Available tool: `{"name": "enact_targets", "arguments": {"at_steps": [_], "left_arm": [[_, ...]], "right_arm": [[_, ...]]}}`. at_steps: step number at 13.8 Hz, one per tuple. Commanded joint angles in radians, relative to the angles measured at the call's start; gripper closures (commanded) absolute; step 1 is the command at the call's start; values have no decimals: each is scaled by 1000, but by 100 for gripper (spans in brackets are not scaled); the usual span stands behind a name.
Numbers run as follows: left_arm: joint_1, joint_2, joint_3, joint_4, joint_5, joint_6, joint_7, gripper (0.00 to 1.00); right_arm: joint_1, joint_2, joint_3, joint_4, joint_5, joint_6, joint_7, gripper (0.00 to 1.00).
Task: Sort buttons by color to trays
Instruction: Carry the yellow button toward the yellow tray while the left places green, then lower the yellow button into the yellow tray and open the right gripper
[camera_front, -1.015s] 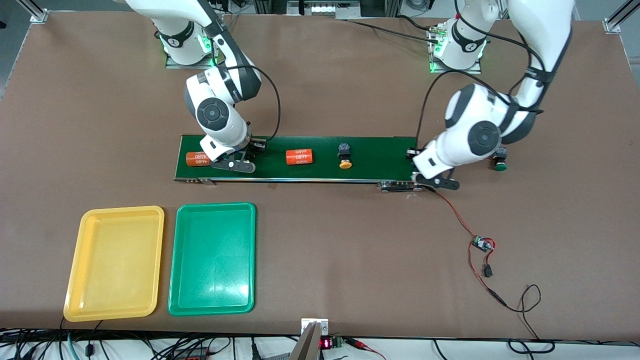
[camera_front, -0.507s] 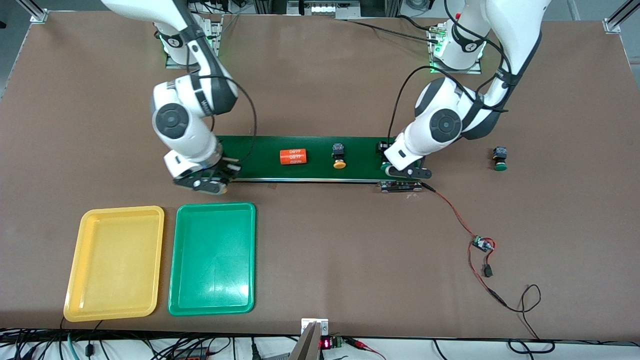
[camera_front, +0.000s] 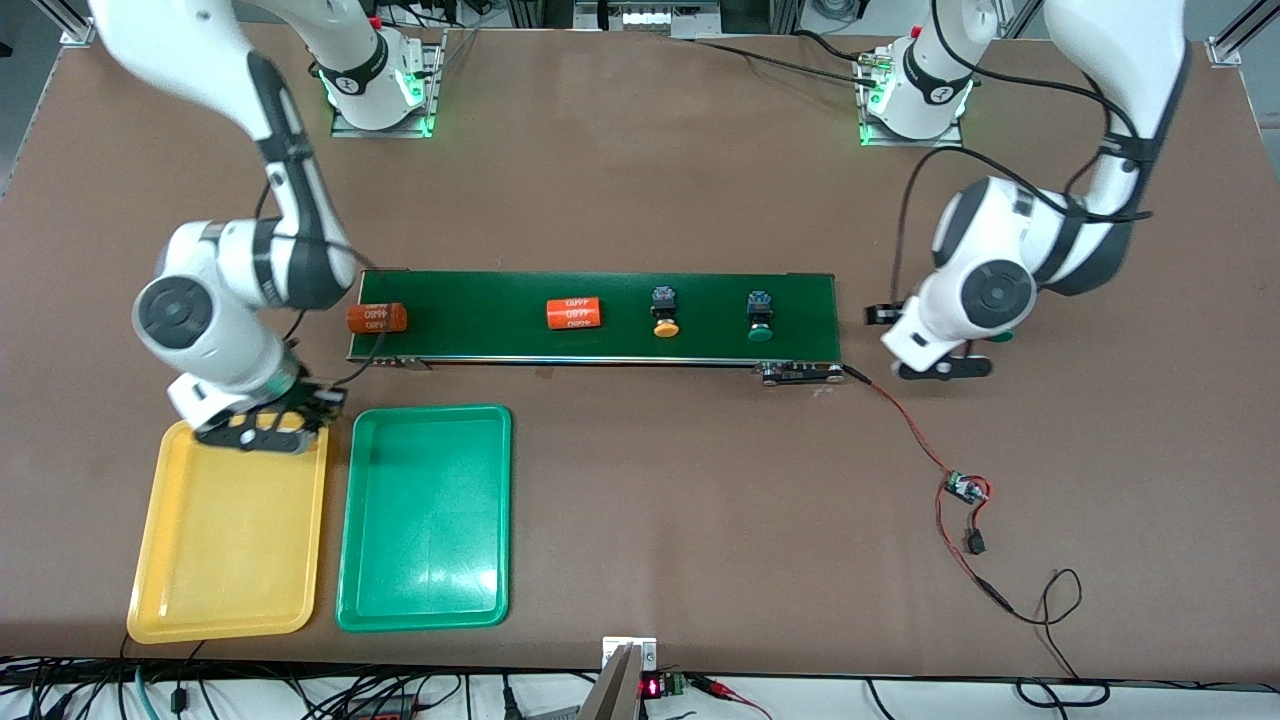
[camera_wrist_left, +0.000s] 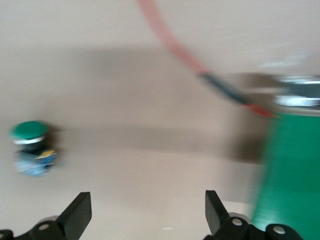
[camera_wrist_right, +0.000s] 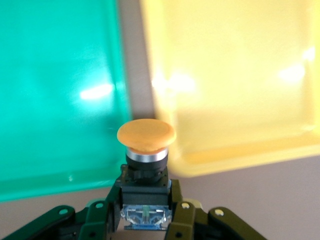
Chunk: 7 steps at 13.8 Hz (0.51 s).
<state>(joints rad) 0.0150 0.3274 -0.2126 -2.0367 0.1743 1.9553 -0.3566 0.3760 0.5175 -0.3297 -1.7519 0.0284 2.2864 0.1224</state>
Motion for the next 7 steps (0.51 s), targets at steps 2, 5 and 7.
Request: {"name": "enact_targets", "arguments": {"at_steps": [2,5,7], "left_arm": [[3,35,136,-28,63,-30,235,0],[60,30,167,-85,63,5,370,0],[82,25,198,-172,63,148,468,0]], "right_arm": [[-77,98,11,117,-19,-7,-96,94],[-111,151,12,150,-12,18,-162,94],[-118,194,12,167,-4,92,-187,94]]}}
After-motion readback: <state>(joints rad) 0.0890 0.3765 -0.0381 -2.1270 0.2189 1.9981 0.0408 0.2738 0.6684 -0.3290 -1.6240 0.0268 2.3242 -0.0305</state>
